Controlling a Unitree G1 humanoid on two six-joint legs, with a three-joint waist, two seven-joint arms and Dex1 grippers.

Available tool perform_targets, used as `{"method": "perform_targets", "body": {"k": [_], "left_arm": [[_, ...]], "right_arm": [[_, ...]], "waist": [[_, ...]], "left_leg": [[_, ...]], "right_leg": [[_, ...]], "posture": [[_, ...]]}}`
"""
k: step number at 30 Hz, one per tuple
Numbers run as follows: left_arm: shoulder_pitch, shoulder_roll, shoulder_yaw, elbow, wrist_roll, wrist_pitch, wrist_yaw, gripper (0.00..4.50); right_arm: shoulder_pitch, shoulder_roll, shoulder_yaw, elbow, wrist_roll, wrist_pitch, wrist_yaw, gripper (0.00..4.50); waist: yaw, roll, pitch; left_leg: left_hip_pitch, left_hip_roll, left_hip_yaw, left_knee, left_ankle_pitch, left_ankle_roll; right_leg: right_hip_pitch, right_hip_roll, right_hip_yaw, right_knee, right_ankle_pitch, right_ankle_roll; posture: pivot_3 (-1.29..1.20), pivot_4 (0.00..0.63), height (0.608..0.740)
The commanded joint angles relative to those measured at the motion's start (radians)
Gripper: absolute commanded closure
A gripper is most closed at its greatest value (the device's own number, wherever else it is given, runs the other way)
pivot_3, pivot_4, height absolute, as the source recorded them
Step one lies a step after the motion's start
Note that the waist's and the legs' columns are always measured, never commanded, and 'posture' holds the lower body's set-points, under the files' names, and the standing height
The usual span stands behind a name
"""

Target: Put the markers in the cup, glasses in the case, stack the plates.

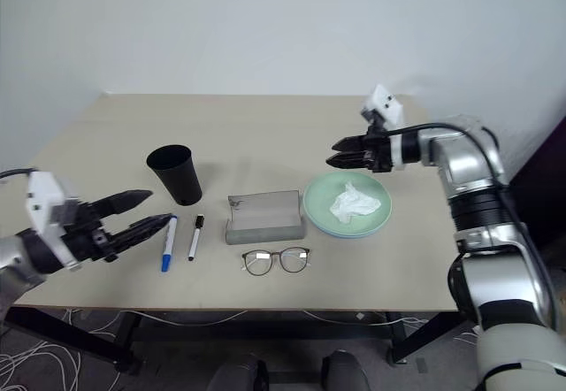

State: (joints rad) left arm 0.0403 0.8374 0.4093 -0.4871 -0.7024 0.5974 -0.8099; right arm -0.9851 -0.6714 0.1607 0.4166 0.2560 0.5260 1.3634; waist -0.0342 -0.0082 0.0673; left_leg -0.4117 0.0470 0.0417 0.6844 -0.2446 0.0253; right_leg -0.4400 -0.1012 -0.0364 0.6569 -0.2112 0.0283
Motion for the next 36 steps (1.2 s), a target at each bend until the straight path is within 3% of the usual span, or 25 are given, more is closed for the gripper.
{"method": "perform_targets", "body": {"k": [1, 8, 16, 26, 36], "left_arm": [[-0.117, -0.002, -0.151, 0.041, 0.073, -0.032, -0.018, 1.39], [-0.333, -0.052, -0.446, 0.209, 0.205, -0.081, -0.147, 1.39], [-0.524, -0.106, -0.694, 0.455, 0.351, -0.139, -0.363, 1.39], [-0.634, -0.230, -0.787, 0.609, 0.462, -0.231, -0.442, 1.39], [-0.633, -0.272, -0.801, 0.658, 0.528, -0.281, -0.485, 1.39]], "right_arm": [[0.013, -0.031, -0.004, -0.090, 0.051, 0.021, 0.103, 2.58], [0.061, -0.040, 0.004, -0.187, 0.081, 0.069, 0.132, 2.58], [0.103, -0.048, 0.009, -0.263, 0.098, 0.102, 0.136, 2.58], [0.129, -0.043, 0.006, -0.293, 0.103, 0.115, 0.096, 2.58], [0.146, -0.047, 0.003, -0.318, 0.116, 0.130, 0.064, 2.58]], "waist": [[0.000, 0.000, 0.000], [-0.009, 0.001, 0.000], [-0.008, 0.000, 0.000], [-0.011, 0.000, 0.000], [-0.009, 0.000, 0.000]], "left_leg": [[0.000, 0.000, 0.000, 0.000, 0.000, 0.000], [0.000, 0.000, 0.000, 0.000, 0.001, -0.001], [-0.001, 0.000, 0.000, 0.001, 0.001, 0.000], [-0.001, 0.000, -0.001, 0.001, 0.001, 0.000], [-0.001, 0.000, -0.001, 0.002, 0.002, 0.001]], "right_leg": [[0.000, 0.000, 0.000, 0.000, 0.000, 0.000], [-0.001, 0.001, 0.000, 0.002, 0.002, 0.001], [0.000, 0.001, 0.000, 0.001, 0.002, 0.001], [-0.001, 0.001, 0.001, 0.002, 0.002, 0.001], [0.000, 0.001, 0.001, 0.002, 0.002, 0.001]], "posture": [[0.00, 0.000, 0.702], [0.00, 0.000, 0.702], [0.00, 0.000, 0.702], [0.00, 0.000, 0.702], [0.00, 0.000, 0.702]]}}
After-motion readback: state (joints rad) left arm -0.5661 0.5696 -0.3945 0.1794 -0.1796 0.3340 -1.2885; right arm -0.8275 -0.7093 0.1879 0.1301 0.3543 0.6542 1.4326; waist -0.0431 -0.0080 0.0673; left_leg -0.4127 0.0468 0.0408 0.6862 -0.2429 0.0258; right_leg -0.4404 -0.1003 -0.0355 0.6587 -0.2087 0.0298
